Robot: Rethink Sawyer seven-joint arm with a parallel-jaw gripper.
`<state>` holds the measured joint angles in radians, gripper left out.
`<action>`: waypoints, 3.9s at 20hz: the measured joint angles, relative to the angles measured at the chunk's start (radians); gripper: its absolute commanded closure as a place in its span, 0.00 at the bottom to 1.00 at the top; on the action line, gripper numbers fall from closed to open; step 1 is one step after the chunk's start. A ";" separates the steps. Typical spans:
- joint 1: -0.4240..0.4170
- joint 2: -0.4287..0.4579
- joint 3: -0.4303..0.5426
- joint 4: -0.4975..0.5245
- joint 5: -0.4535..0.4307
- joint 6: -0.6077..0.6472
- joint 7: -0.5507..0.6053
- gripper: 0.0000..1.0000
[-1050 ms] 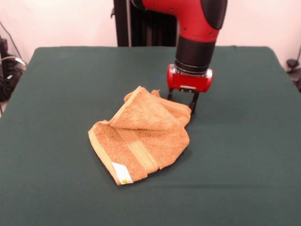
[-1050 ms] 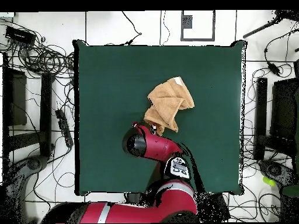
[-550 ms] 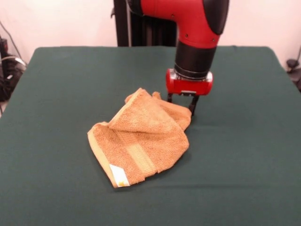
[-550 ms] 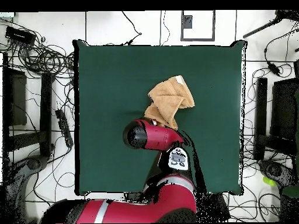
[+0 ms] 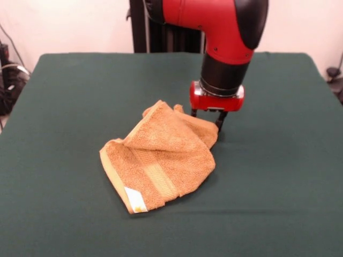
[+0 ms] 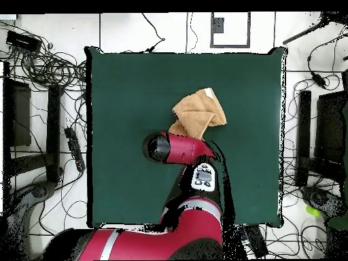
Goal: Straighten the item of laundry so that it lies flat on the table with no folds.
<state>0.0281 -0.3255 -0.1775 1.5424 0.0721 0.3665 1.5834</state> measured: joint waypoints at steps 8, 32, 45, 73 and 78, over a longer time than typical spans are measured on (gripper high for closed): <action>-0.003 -0.007 0.001 0.022 0.020 -0.022 0.002 0.00; -0.038 -0.029 0.040 0.072 -0.033 -0.123 0.029 0.00; -0.044 -0.009 0.044 -0.010 -0.047 0.029 0.030 0.00; -0.010 -0.010 0.015 0.007 -0.047 -0.021 0.030 0.00; 0.039 -0.001 -0.029 0.015 -0.048 -0.079 0.030 0.00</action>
<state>0.0675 -0.3267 -0.2068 1.5572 0.0242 0.2872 1.6131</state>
